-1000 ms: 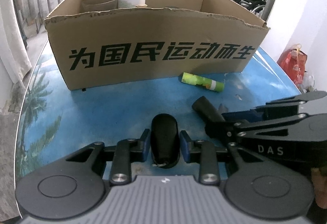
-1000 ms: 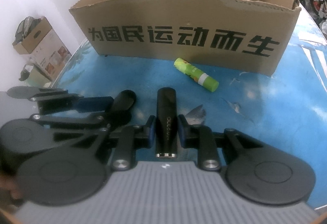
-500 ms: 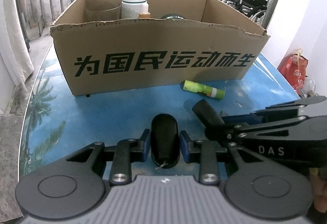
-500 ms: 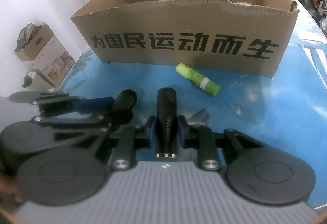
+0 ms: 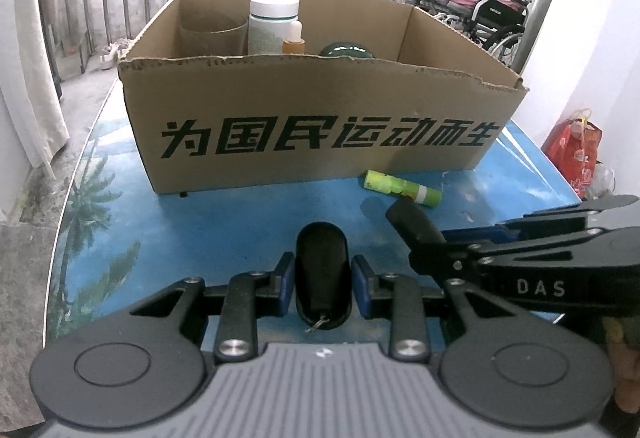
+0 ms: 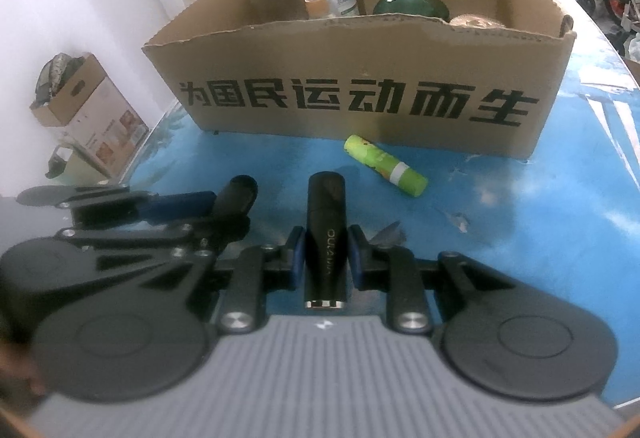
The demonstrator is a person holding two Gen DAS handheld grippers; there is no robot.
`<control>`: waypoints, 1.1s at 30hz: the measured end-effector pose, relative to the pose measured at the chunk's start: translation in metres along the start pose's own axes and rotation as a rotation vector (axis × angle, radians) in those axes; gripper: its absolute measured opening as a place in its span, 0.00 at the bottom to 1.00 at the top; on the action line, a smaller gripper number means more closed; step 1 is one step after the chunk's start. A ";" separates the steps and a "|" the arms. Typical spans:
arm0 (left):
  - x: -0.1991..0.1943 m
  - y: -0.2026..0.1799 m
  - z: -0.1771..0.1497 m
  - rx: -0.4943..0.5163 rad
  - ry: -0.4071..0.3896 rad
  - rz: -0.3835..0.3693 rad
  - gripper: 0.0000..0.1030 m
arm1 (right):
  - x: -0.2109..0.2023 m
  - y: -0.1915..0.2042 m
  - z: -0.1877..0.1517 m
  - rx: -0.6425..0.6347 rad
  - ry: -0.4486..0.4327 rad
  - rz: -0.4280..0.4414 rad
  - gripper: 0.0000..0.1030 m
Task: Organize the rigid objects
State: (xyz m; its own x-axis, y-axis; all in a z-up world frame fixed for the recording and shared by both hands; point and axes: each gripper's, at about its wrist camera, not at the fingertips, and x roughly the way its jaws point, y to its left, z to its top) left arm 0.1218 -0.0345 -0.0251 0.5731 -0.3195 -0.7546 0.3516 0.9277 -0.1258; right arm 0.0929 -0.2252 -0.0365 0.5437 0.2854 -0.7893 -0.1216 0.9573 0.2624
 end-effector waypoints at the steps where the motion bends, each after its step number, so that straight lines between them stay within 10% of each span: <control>1: -0.001 0.000 0.000 0.000 -0.001 0.001 0.30 | 0.000 0.000 0.000 -0.001 -0.001 0.001 0.20; 33: -0.030 -0.005 0.010 0.020 -0.069 0.022 0.30 | -0.025 0.018 0.012 -0.049 -0.056 0.010 0.20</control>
State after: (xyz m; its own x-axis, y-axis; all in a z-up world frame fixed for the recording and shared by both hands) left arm 0.1102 -0.0317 0.0049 0.6302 -0.3123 -0.7109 0.3524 0.9308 -0.0965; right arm 0.0865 -0.2154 -0.0052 0.5873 0.2935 -0.7542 -0.1670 0.9558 0.2420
